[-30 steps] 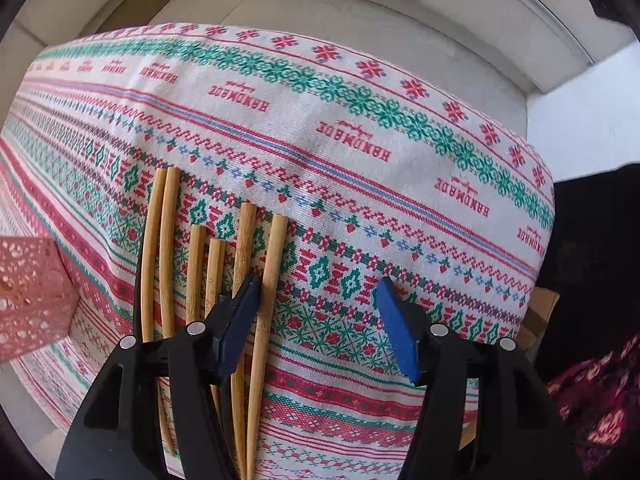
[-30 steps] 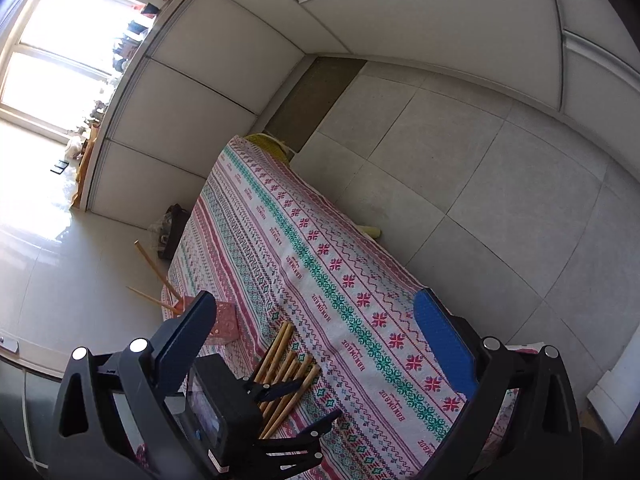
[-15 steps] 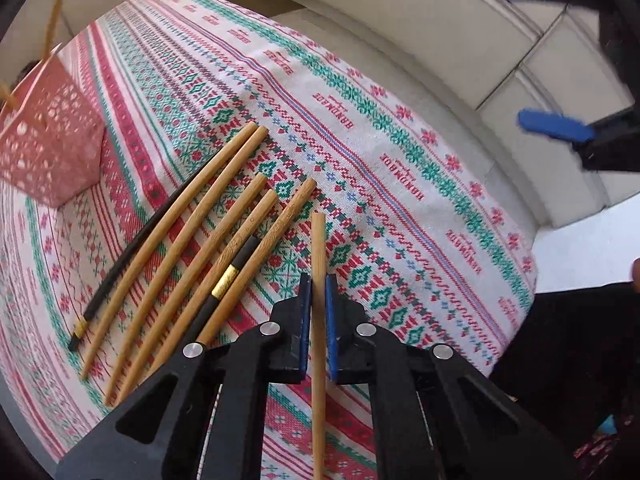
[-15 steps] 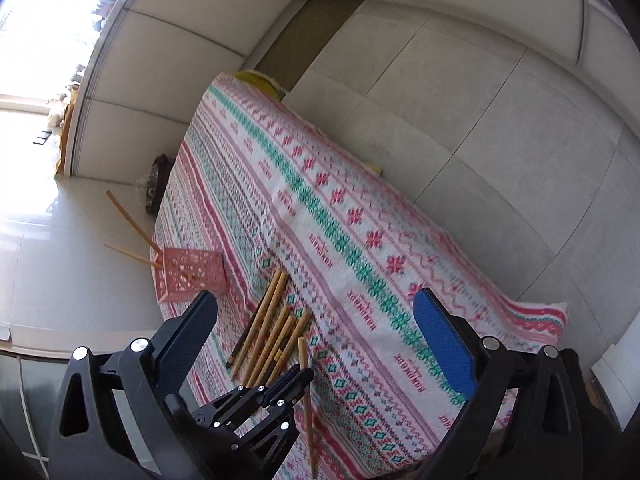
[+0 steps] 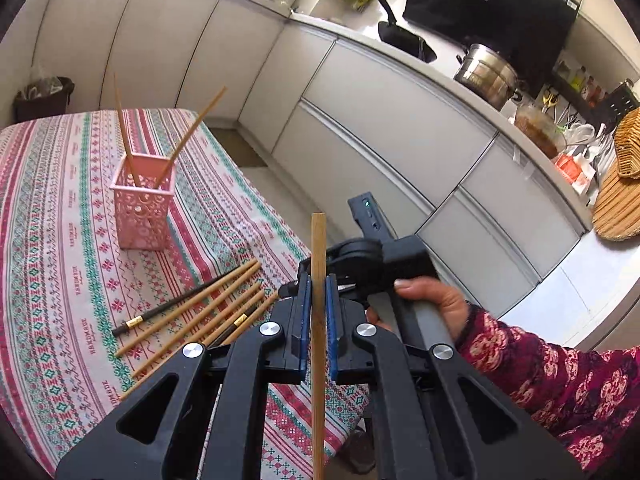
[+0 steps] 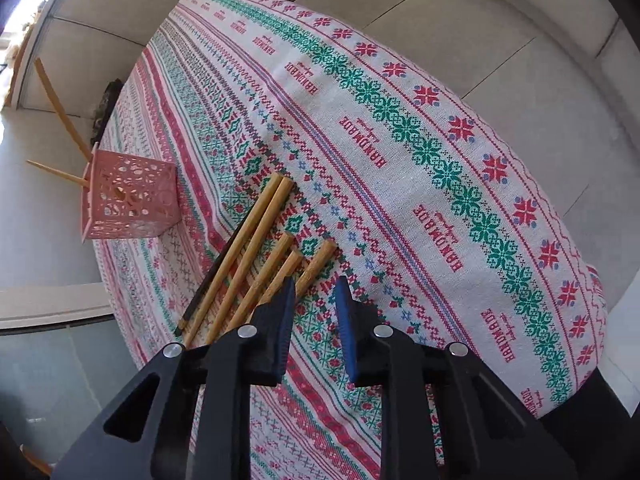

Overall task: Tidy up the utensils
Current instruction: 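Lift the chopstick with the left tool while the right tool grasps another chopstick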

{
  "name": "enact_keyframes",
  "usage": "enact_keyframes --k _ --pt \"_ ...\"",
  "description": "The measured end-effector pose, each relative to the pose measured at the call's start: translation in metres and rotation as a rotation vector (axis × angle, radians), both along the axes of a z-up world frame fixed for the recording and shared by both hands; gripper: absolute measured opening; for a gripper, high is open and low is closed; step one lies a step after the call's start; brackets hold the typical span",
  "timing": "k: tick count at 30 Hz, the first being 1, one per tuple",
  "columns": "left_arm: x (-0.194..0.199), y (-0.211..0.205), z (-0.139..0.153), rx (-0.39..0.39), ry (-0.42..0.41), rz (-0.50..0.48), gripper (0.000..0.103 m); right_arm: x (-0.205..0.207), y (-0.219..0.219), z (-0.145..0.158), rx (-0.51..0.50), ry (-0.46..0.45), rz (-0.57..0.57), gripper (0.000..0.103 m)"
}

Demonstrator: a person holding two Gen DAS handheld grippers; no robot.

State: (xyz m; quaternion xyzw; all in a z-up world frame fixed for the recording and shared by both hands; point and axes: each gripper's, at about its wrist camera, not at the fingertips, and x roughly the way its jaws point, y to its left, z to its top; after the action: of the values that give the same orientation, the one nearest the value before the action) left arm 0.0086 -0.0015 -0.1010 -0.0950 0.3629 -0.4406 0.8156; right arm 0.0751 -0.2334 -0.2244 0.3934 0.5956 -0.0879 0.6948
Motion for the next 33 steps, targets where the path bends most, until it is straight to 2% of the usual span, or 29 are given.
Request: enact_keyframes --k 1,5,8,14,19,23,25,27,28,29,30,31,33 --pt "0.0 0.003 0.004 -0.016 -0.011 0.001 0.006 0.002 0.003 -0.002 -0.021 0.016 0.0 0.017" --pt "-0.011 0.022 0.028 -0.067 -0.066 -0.004 0.006 0.014 0.011 -0.006 -0.078 0.051 0.008 0.017" --pt "-0.013 0.031 0.033 -0.11 -0.08 0.002 0.006 0.026 0.026 -0.006 -0.124 0.076 0.033 0.017" --pt "-0.013 0.044 0.039 -0.148 -0.085 0.024 0.006 0.047 0.049 -0.009 -0.234 0.123 0.09 0.017" --pt "-0.013 0.048 0.038 -0.159 -0.084 0.041 0.006 0.047 0.049 -0.012 -0.229 0.172 0.206 0.017" --pt "-0.013 0.051 0.039 -0.164 -0.085 0.048 0.006 0.038 0.029 -0.013 -0.254 0.211 0.236 0.017" --pt "-0.013 0.05 0.039 -0.165 -0.084 0.05 0.006 0.037 0.026 -0.015 -0.245 0.215 0.229 0.019" --pt "-0.013 0.051 0.038 -0.165 -0.08 0.054 0.006 0.037 0.031 -0.014 -0.259 0.206 0.214 0.027" --pt "-0.013 0.051 0.038 -0.164 -0.079 0.057 0.006 0.037 0.035 -0.013 -0.267 0.194 0.206 0.036" --pt "-0.013 0.052 0.039 -0.164 -0.08 0.06 0.006 0.035 0.043 -0.013 -0.287 0.185 0.196 0.041" --pt "-0.013 0.053 0.039 -0.166 -0.081 0.061 0.007 0.034 0.049 -0.012 -0.319 0.181 0.18 0.042" --pt "-0.014 0.054 0.04 -0.167 -0.083 0.062 0.007 0.034 0.055 -0.011 -0.352 0.172 0.163 0.04" --pt "-0.015 0.056 0.041 -0.17 -0.087 0.064 0.007 0.034 0.069 -0.009 -0.421 0.132 0.158 0.026"
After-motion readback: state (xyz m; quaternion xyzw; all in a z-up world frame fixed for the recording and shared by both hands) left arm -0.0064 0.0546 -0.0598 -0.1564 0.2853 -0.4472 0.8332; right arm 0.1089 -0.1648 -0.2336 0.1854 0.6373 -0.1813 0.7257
